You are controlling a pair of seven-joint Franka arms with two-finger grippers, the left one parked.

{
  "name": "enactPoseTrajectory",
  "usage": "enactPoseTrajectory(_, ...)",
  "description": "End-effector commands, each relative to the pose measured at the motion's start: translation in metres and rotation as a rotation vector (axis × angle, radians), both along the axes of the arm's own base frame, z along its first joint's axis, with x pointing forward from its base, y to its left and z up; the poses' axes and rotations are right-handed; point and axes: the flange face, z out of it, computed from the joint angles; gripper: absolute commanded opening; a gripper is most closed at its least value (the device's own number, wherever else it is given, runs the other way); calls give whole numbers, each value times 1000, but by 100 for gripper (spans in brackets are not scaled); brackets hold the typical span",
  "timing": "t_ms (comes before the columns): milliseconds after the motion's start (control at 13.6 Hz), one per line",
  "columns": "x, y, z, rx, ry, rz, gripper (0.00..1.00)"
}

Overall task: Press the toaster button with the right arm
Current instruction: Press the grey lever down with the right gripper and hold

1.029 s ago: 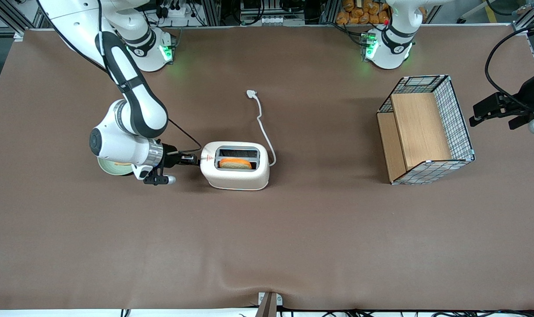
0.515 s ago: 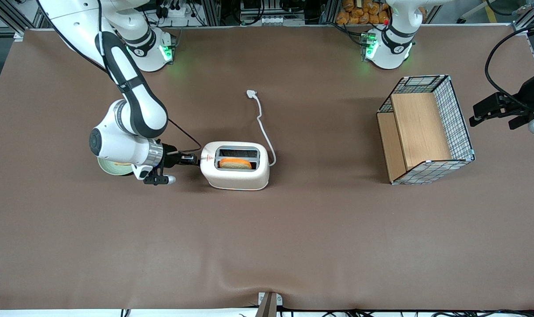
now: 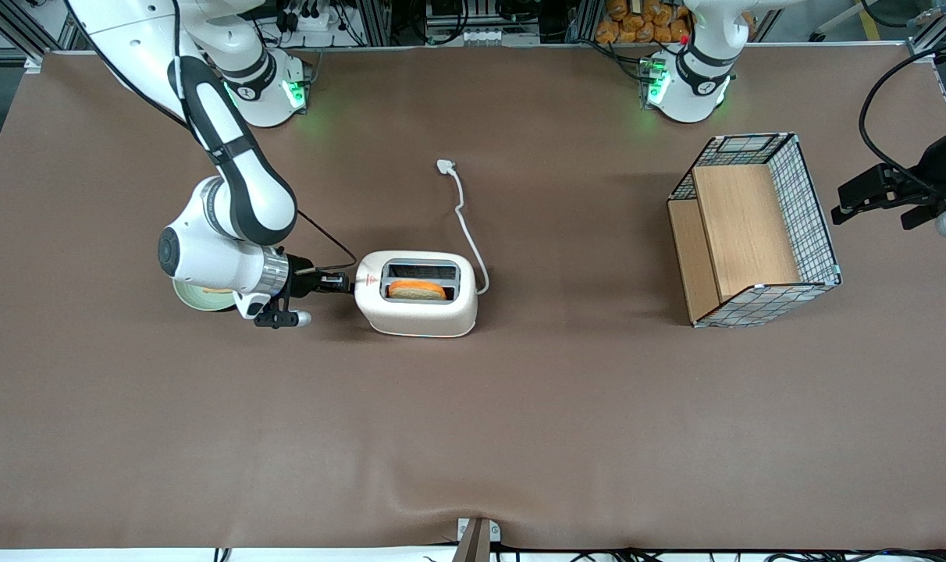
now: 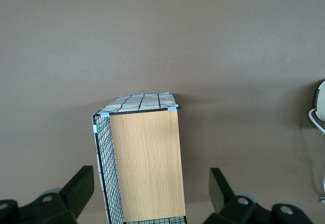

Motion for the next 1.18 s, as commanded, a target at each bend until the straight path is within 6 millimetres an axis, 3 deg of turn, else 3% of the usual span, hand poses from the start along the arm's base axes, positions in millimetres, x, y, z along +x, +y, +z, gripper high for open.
enactPoseTrajectory(0, -5, 1, -31, -1, -14, 25, 0)
enactPoseTrajectory(441, 1, 2, -18, 10, -20, 17, 0)
enactPoseTrajectory(1103, 19, -23, 15, 38, 20, 36, 0)
